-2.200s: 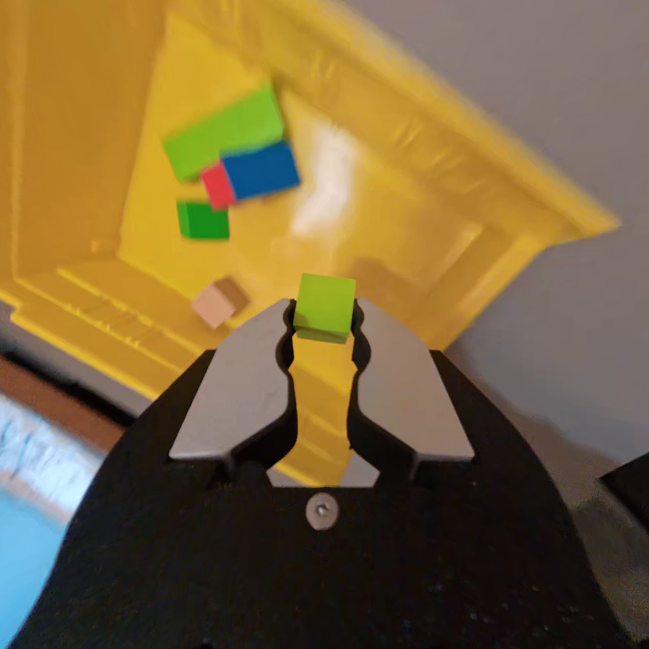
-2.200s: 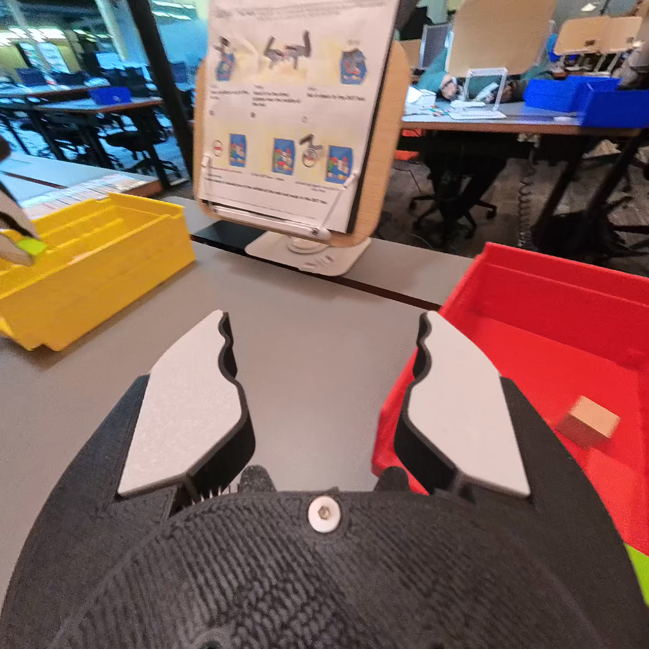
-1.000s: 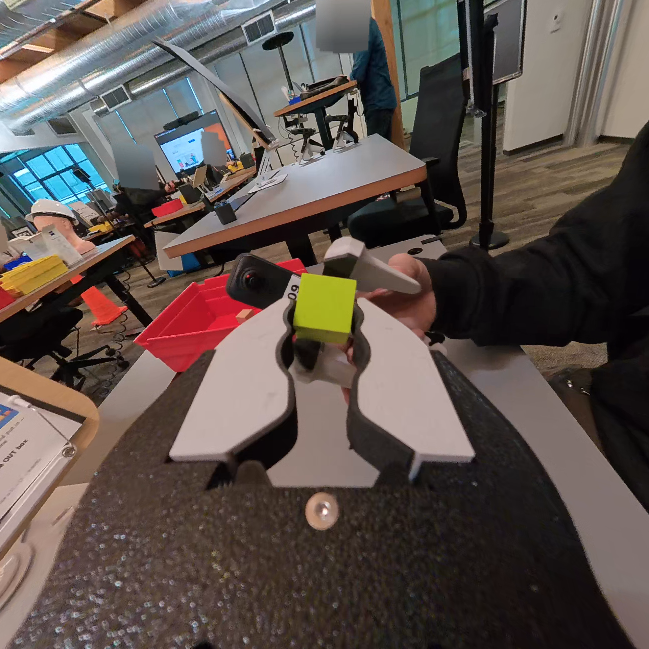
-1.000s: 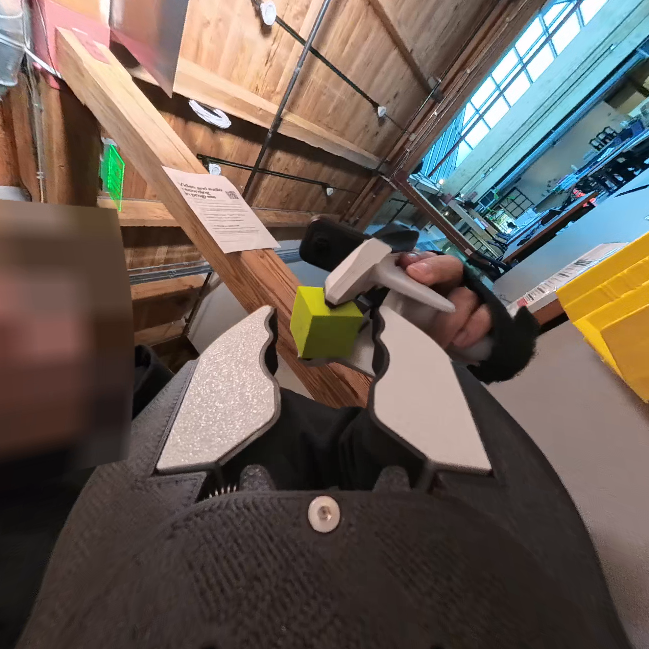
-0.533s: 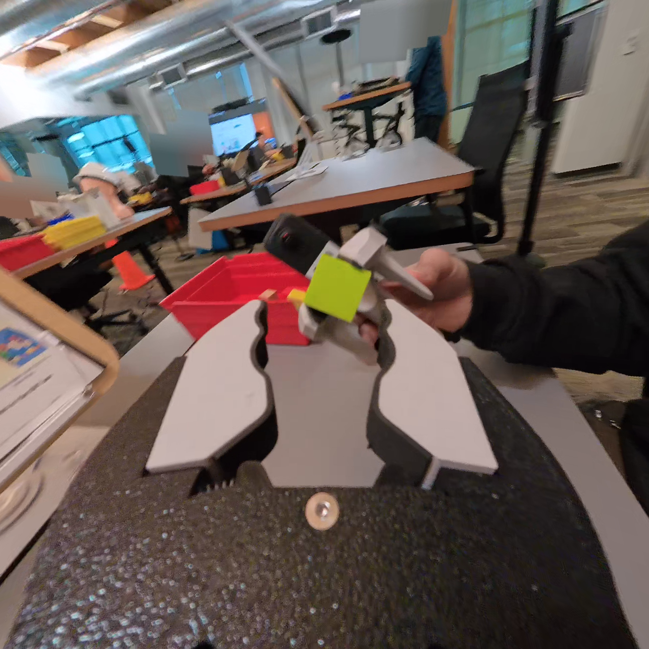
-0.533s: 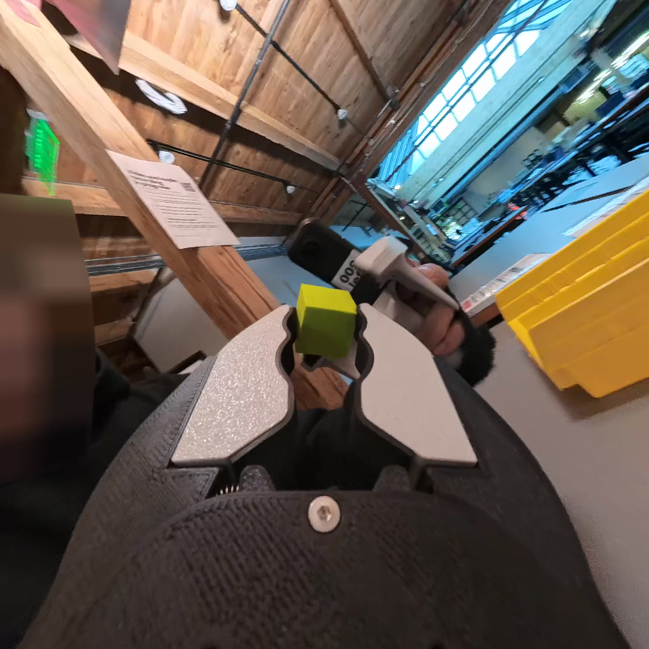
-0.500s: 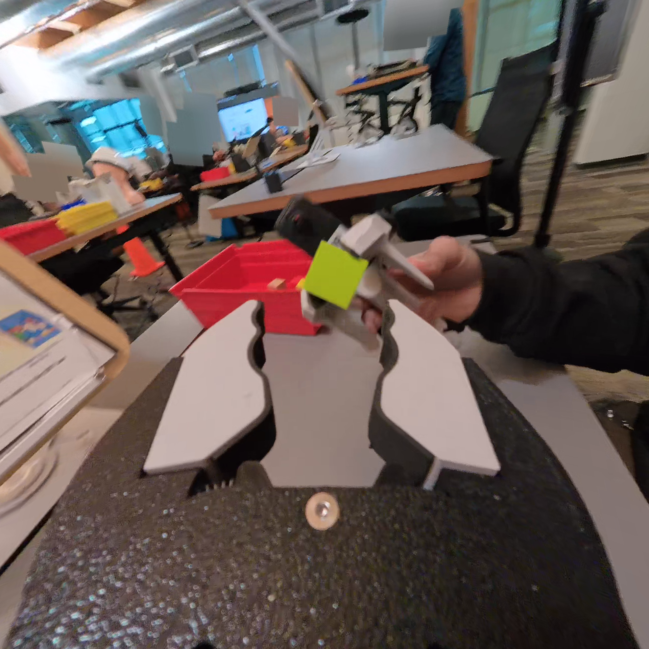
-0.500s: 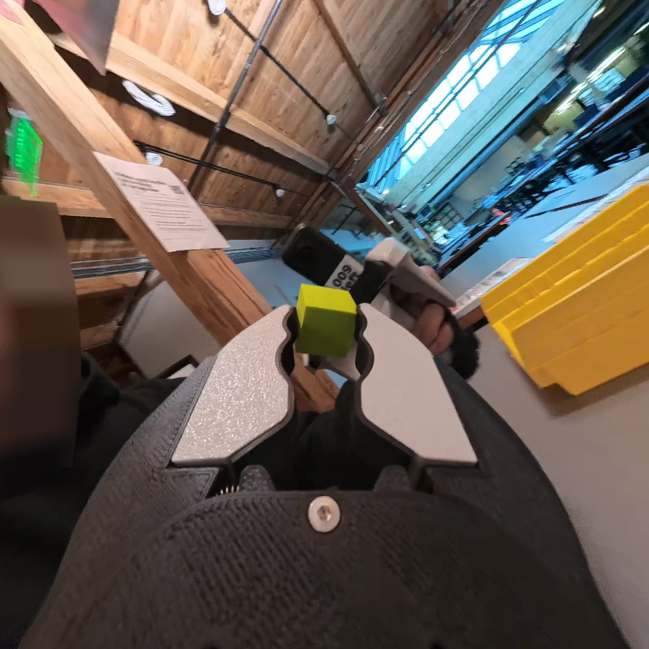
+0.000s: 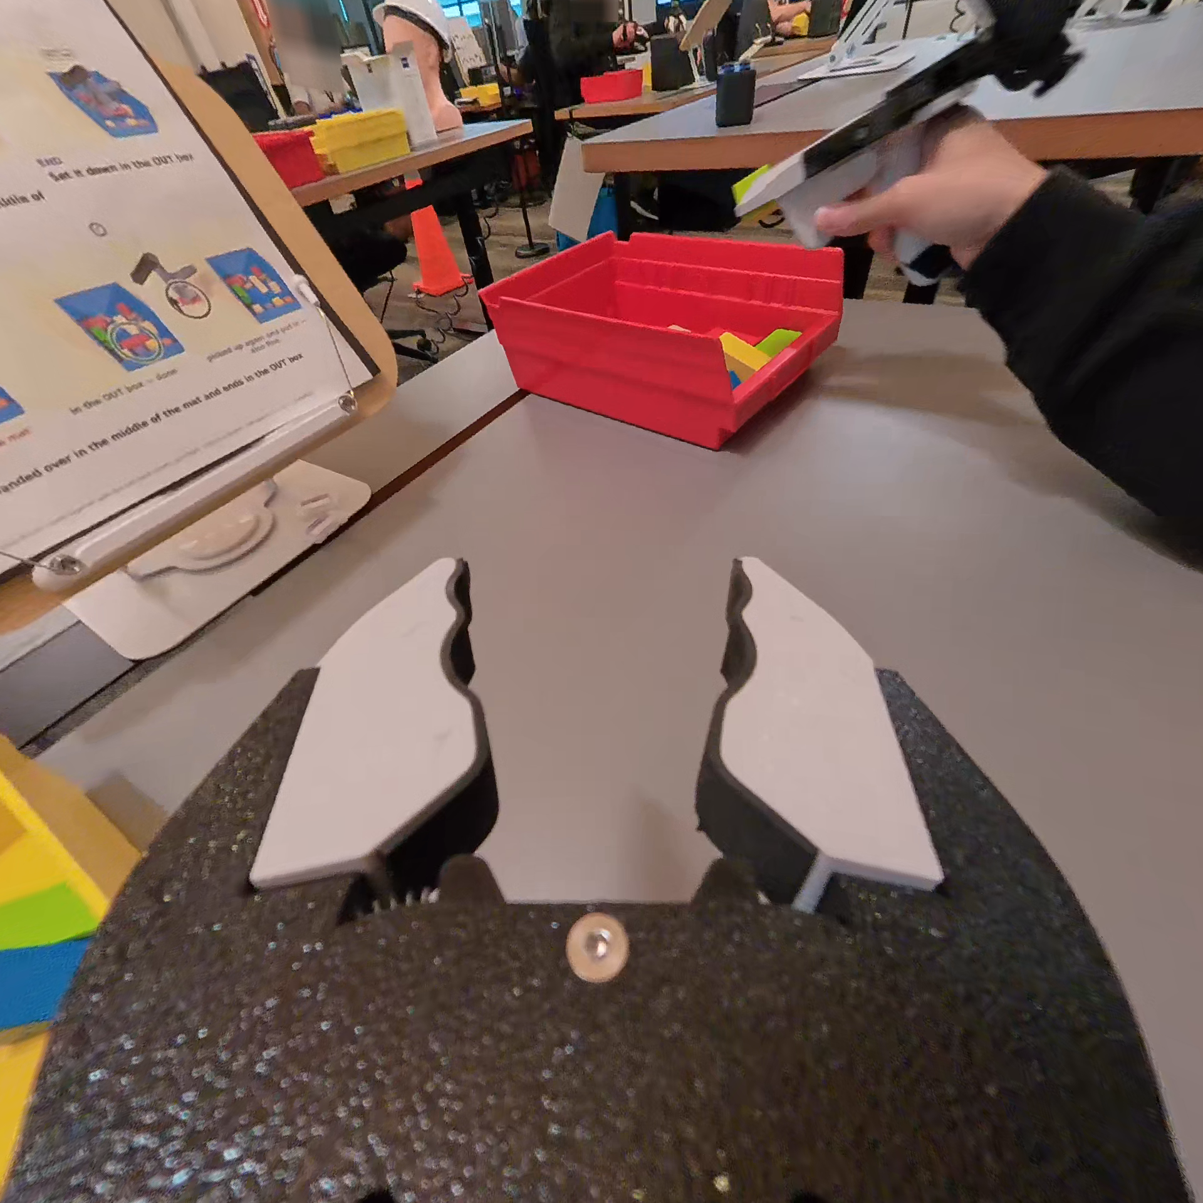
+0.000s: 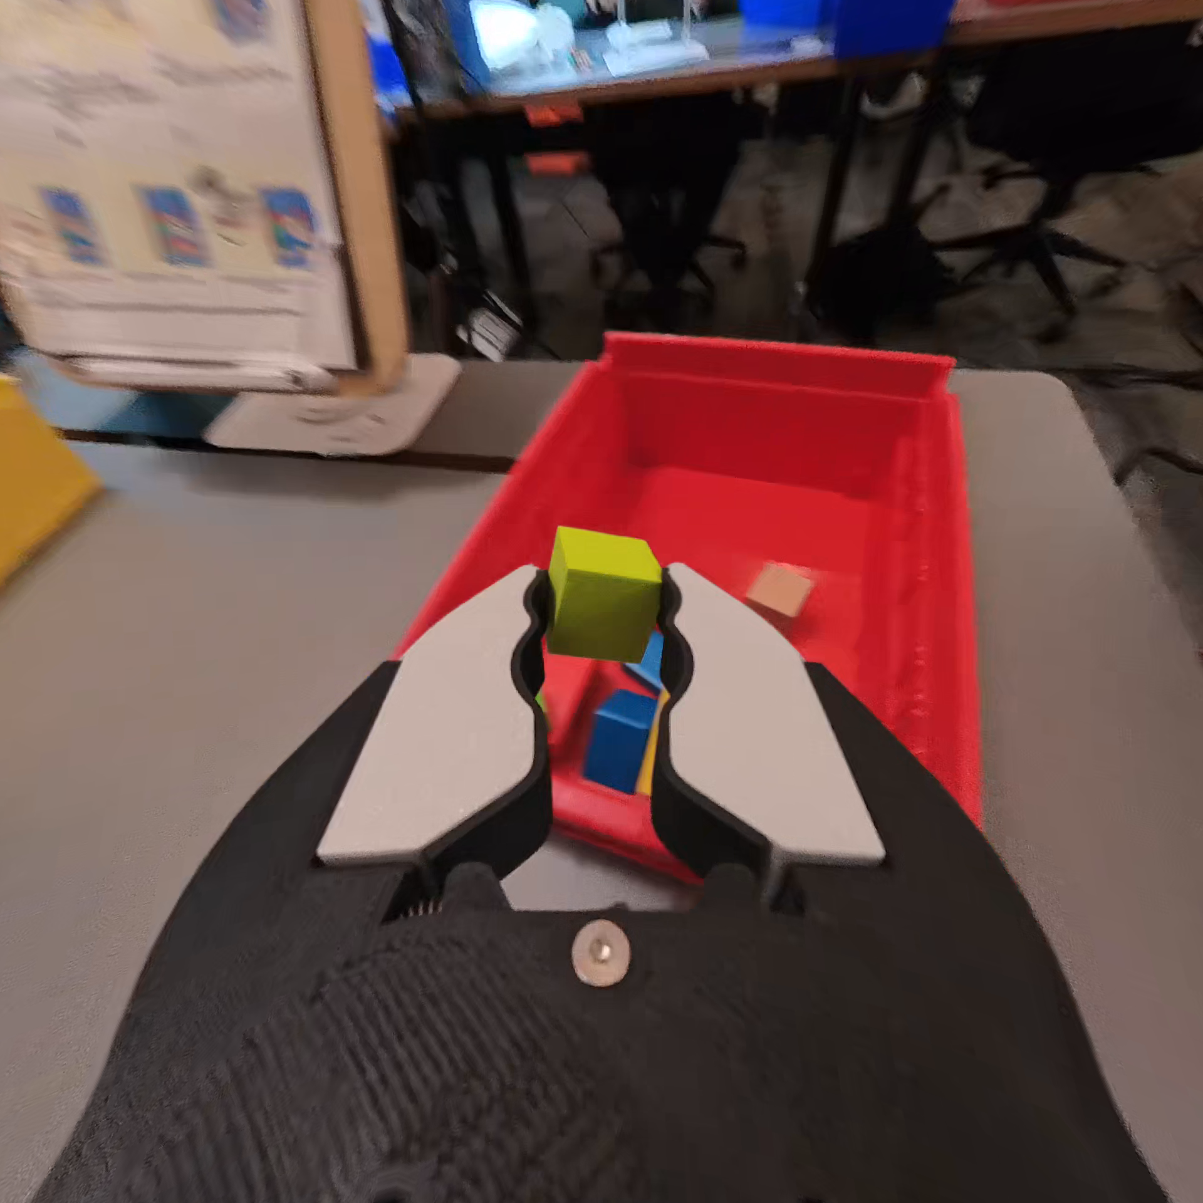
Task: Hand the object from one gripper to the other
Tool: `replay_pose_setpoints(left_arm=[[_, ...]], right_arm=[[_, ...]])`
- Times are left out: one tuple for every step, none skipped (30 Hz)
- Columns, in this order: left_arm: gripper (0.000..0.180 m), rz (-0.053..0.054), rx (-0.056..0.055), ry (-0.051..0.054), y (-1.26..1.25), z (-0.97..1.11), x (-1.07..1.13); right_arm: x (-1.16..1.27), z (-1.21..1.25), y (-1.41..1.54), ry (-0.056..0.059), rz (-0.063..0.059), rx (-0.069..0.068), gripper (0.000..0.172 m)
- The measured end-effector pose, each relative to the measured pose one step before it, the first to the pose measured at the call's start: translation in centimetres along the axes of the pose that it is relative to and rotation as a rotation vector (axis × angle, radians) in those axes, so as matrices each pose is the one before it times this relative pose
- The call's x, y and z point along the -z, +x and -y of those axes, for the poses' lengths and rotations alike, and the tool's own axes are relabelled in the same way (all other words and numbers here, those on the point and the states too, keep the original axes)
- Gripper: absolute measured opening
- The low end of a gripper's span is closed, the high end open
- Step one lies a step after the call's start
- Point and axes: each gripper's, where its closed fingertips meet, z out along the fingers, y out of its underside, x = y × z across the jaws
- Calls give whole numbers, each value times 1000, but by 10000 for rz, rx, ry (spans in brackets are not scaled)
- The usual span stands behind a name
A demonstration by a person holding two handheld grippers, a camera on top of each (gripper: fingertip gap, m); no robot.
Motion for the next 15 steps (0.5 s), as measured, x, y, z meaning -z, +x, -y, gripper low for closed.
replay_pose_setpoints(left_arm=[[74,-37,105,-25,124,-291,93],[74,40,119,-53,5,-346,10],[74,68,122,-107,-51,-422,-47],[74,-41,85,-124,108,-449,-70],[74,-109,49,-97,222,-396,-97],[75,-41,54,-111,139,-357,-67],[75,23,51,-145,44,-344,-56],[75,27,13,-161,32,-334,-33],[75,71,-14,-167,-36,-308,2],[75,161,-17,-179,-185,-341,32],[75,192,-27,-199,-252,-406,64],[75,153,-46,-200,-234,-444,95],[75,191,-44,-146,-321,-393,165],[74,312,-39,-47,-533,-243,272],[72,326,-49,6,-652,-151,420]], right_arm=[[-1164,-426,1353,-514,-335,175,33],[-1288,-574,998,-654,-254,177,33],[-1268,-425,617,-632,-162,187,33],[-1245,-90,568,-411,-248,218,33],[-1256,-148,397,-417,-196,207,33],[-1294,-392,59,-578,-3,184,33],[-1232,-424,134,-571,-68,162,33],[-1056,-458,58,-522,-62,160,33],[-806,-332,-40,-396,-36,168,33],[-602,-88,126,-173,-175,149,33],[-433,16,184,-21,-214,136,34],[-325,-84,10,-28,-97,100,34],[-254,-238,-73,-124,-6,64,35],[-129,-293,-255,-146,98,44,40],[43,-172,-272,-5,73,13,53]])
